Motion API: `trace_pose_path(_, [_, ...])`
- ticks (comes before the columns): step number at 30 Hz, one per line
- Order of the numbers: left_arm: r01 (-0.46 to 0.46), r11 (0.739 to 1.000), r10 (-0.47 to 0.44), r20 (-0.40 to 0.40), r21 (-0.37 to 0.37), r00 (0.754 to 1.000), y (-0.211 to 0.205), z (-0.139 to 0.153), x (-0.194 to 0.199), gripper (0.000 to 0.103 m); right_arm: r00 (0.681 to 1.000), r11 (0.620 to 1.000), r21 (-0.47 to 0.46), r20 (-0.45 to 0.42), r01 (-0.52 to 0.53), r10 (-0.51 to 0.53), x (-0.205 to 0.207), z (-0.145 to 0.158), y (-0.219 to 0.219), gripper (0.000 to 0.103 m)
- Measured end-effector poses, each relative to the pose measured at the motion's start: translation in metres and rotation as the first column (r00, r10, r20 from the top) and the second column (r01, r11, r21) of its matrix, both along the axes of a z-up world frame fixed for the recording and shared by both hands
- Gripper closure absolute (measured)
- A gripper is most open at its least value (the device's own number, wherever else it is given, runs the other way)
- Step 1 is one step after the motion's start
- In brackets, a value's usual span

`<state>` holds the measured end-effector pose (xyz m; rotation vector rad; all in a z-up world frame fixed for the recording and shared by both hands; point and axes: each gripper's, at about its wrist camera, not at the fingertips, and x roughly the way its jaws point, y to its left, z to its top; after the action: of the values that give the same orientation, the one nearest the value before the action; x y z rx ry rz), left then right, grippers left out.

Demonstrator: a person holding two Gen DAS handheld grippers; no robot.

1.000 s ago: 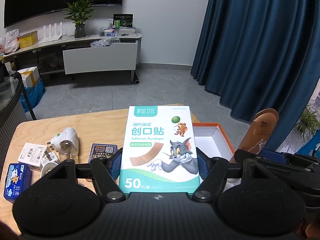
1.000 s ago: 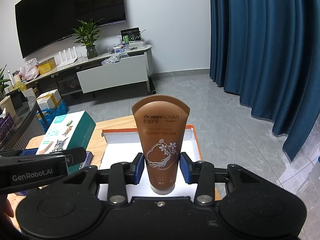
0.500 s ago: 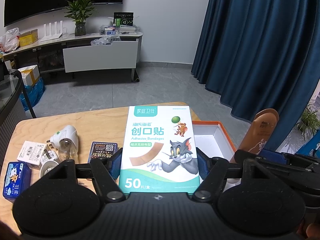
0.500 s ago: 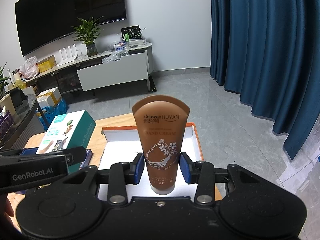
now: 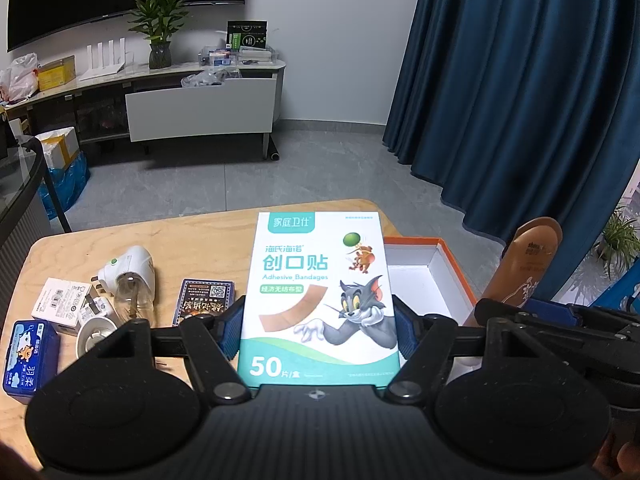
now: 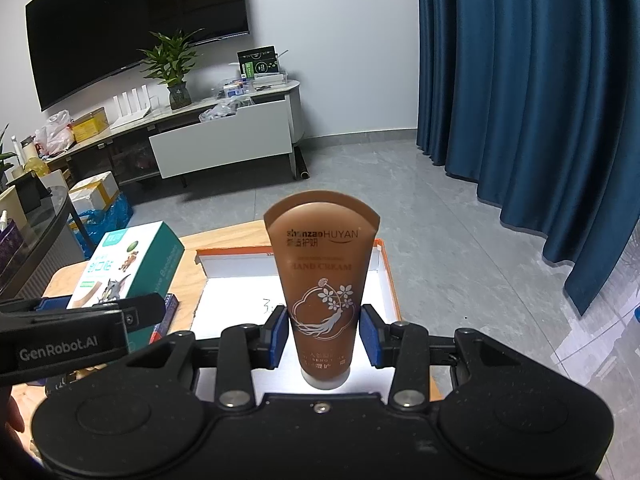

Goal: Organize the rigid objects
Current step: 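Lift and carry the bandage box and hand-cream tube toward the white box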

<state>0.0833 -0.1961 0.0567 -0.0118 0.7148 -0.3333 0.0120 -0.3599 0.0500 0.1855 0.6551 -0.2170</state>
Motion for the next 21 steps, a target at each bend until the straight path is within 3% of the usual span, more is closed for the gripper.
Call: trace_pose_path(21, [0.004, 1.0, -0.004, -0.008, -0.001, 1.0, -0.0018, -0.0039, 0.0003, 0.031, 1.0, 1.0, -0.004, -0.028, -0.011, 0.011, 0.0055, -0.0013, 0.007, 0.056])
